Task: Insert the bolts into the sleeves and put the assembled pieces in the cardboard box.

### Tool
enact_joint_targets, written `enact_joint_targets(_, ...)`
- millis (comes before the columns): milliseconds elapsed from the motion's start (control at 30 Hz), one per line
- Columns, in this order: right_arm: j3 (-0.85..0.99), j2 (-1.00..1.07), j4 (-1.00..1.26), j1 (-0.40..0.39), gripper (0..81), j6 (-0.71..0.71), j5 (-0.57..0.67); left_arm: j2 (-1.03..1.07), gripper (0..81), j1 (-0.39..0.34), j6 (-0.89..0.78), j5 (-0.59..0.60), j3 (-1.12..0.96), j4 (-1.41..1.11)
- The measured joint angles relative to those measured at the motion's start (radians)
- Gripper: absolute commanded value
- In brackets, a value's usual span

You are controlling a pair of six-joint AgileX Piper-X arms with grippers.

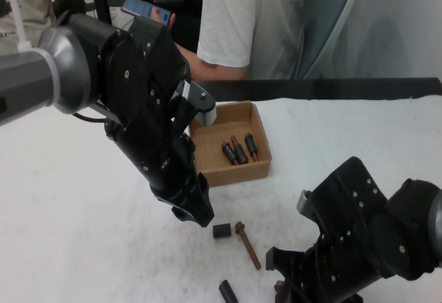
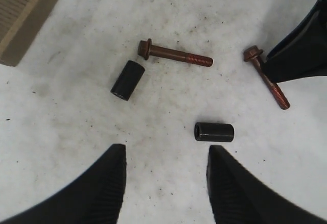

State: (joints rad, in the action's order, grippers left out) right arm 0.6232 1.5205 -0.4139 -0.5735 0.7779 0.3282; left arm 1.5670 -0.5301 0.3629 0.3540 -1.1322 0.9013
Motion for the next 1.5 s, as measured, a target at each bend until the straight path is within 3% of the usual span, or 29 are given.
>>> enact_joint_targets(333, 0.000, 0.015, 0.074, -0.043, 22.1, 0.068, -0.009, 0.000, 45.9, 0.000, 0.000, 0.000, 0.000, 0.001)
enact_joint_targets(433, 0.000, 0.032, 0.080, -0.043, 13.7, 0.069, -0.009, 0.000, 45.9, 0.000, 0.000, 0.002, 0.000, 0.001)
enact_joint_targets(500, 0.000, 0.039, 0.079, -0.043, 1.5, 0.069, -0.009, 0.000, 45.9, 0.000, 0.000, 0.001, 0.000, 0.006)
enact_joint_targets(767, 0.011, 0.061, 0.085, -0.043, 0.8, 0.025, 0.004, -0.048, 45.9, 0.000, 0.000, 0.003, 0.000, 0.012)
enact_joint_targets(1133, 0.054, 0.048, 0.066, -0.043, 0.8, -0.241, 0.061, -0.109, 45.9, 0.000, 0.000, 0.003, 0.000, 0.027)
enact_joint_targets(1367, 0.135, -0.091, -0.109, -0.004, 0.8, -0.415, -0.017, -0.111, 45.9, 0.000, 0.000, 0.003, 0.000, 0.034)
enact_joint_targets(1500, 0.139, -0.168, -0.085, 0.046, 0.8, -0.467, -0.033, -0.115, 45.9, 0.000, 0.000, 0.003, 0.000, 0.041)
